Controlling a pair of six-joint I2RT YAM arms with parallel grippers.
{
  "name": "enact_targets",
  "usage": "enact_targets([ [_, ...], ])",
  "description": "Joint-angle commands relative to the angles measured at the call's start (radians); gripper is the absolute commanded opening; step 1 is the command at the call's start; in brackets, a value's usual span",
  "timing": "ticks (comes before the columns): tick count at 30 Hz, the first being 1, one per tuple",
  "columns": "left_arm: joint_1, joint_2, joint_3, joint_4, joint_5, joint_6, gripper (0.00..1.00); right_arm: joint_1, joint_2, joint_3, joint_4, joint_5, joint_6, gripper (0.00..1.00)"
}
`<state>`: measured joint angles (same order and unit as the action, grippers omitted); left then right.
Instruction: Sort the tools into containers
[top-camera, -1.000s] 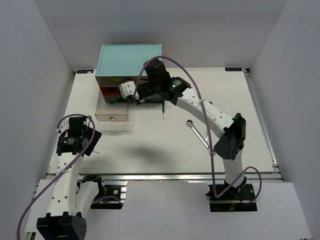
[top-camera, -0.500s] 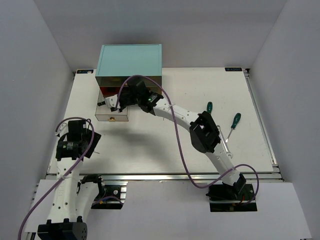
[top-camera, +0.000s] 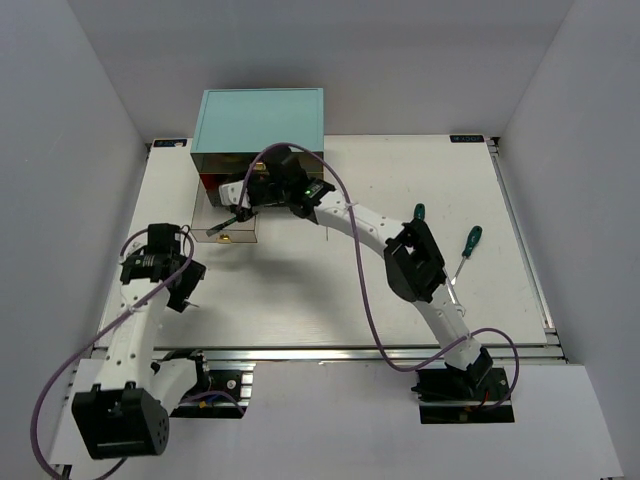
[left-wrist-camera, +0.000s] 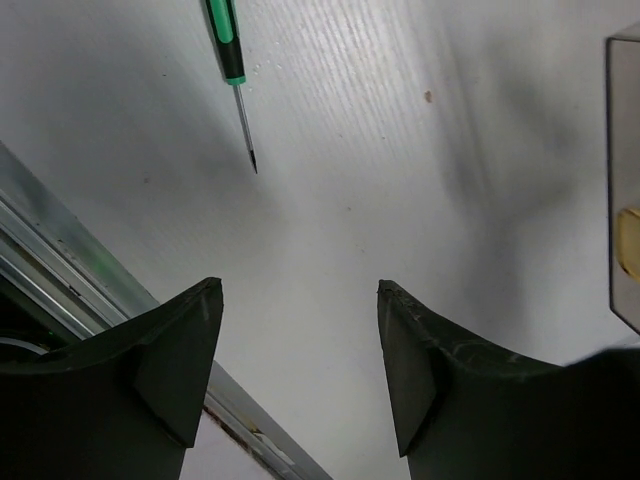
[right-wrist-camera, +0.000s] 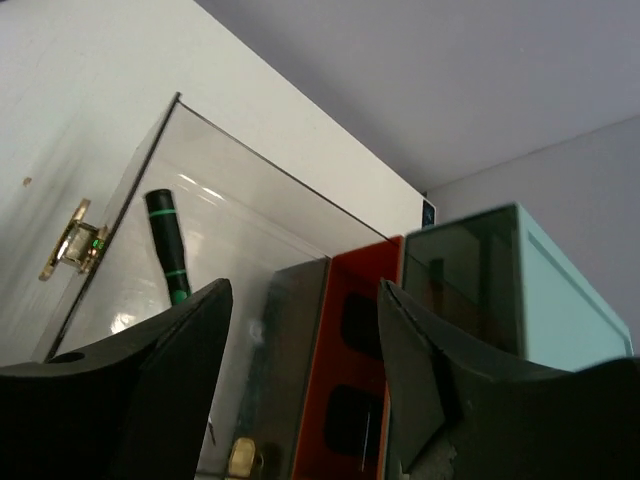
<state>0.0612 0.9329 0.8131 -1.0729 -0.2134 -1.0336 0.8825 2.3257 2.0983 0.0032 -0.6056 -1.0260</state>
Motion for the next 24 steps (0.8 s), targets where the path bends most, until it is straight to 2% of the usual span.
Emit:
enact_targets([
  [1, -0.001, 0.072, 0.052, 0.005, -0.06, -0.011, 0.73, -0.036, -0.167, 0.03, 0.052, -0.011, 0.183, 0.59],
  [3, 0.009, 0.107, 0.06, 0.019, -0.075, -0.002, 0.74, -0.056, -0.262, -0.018, 0.075, -0.016, 0.309, 0.48],
  [4, 0.029, 0.128, 0.064, 0.024, -0.075, 0.0, 0.75, -0.08, -0.302, -0.096, 0.099, -0.049, 0.34, 0.39],
  [5, 0.041, 0.168, 0.066, 0.03, -0.072, 0.003, 0.75, -0.094, -0.339, -0.144, 0.116, -0.063, 0.369, 0.34],
  [7, 0.083, 0.202, 0.063, 0.051, -0.06, 0.021, 0.75, -0.135, -0.452, -0.243, 0.152, -0.101, 0.441, 0.3],
  [9, 0.118, 0.239, 0.052, 0.068, -0.049, 0.053, 0.76, -0.166, -0.517, -0.377, 0.181, -0.124, 0.48, 0.36],
  [10, 0.149, 0.251, 0.049, 0.088, -0.05, 0.063, 0.77, -0.197, -0.57, -0.414, 0.182, -0.14, 0.51, 0.43],
  [11, 0.166, 0.263, 0.046, 0.096, -0.049, 0.073, 0.78, -0.212, -0.595, -0.482, 0.182, -0.149, 0.523, 0.55],
  [12, 0.198, 0.288, 0.046, 0.12, -0.046, 0.099, 0.79, -0.244, -0.642, -0.519, 0.182, -0.158, 0.529, 0.58],
  [18, 0.282, 0.398, 0.041, 0.251, 0.003, 0.188, 0.79, -0.352, -0.799, -0.727, 0.178, -0.194, 0.552, 0.62],
  [24, 0.313, 0.558, 0.05, 0.343, -0.01, 0.236, 0.72, -0.438, -0.877, -0.797, 0.149, -0.218, 0.563, 0.63],
])
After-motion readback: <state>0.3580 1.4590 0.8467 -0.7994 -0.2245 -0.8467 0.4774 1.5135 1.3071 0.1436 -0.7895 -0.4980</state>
